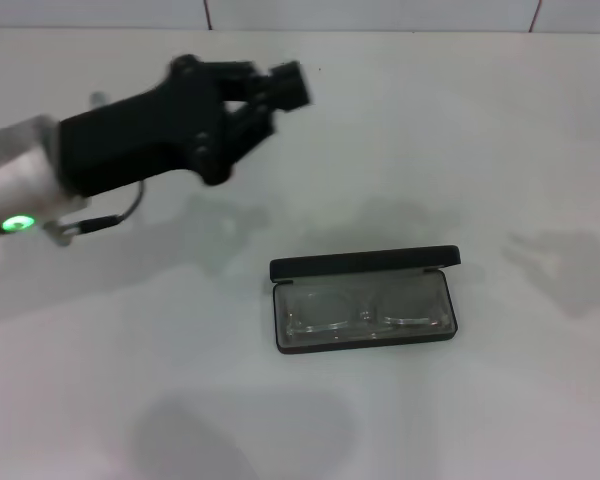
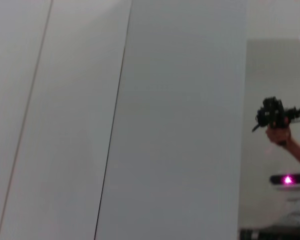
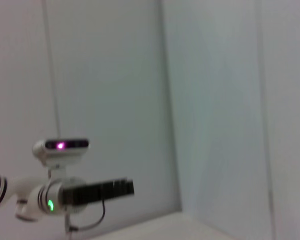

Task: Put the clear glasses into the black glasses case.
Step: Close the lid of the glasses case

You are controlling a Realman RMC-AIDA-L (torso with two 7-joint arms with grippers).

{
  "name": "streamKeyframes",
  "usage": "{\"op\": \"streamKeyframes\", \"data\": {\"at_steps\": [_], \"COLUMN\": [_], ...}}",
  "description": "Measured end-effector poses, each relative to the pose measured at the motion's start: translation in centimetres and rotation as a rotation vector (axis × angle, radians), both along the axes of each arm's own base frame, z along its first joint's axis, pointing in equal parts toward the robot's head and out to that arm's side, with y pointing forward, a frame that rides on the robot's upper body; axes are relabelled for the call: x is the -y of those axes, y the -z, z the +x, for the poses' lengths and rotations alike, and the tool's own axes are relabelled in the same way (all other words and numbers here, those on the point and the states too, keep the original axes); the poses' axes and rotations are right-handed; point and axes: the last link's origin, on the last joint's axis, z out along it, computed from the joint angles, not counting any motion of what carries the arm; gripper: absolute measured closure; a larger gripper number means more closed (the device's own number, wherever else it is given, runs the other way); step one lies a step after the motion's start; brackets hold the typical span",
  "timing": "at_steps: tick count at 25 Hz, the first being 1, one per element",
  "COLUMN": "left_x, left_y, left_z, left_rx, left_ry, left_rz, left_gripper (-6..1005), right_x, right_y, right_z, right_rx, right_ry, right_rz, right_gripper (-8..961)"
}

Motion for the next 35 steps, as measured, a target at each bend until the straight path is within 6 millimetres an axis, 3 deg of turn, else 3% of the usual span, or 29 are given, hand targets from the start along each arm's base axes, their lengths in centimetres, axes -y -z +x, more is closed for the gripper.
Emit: {"op": "streamKeyframes", "data": {"at_steps": [4, 8, 17, 30, 33, 35], "left_x": [-2.4, -3.1, -3.1, -3.2, -2.8, -2.5], "left_y": [3.0, 5.2, 8.0, 9.5, 10.0, 10.3], "left_z": [2.2, 3.1, 2.7, 1.4, 1.3, 1.3], "left_rx": [-0.136, -0.233, -0.367, -0.451, -0.479, -0.489], "left_ry": [-0.02, -0.028, -0.073, -0.164, -0.145, -0.135], "left_rz": [-0.102, -0.156, -0.233, -0.263, -0.284, -0.294], "left_gripper": [926, 900, 901, 900, 813, 814], "right_x": [1.5, 2.4, 4.2, 4.3, 4.0, 3.8], "right_y": [-0.6, -0.6, -0.5, 0.0, 0.1, 0.2], "right_z": [2.4, 4.4, 7.6, 8.1, 8.1, 8.1], "right_rx": [-0.105, -0.157, -0.219, -0.243, -0.238, -0.232], "right_ry": [0.045, 0.107, 0.238, 0.262, 0.266, 0.27], "right_rz": [0.05, 0.091, 0.16, 0.161, 0.156, 0.149], "right_gripper": [789, 789, 790, 790, 790, 790]}}
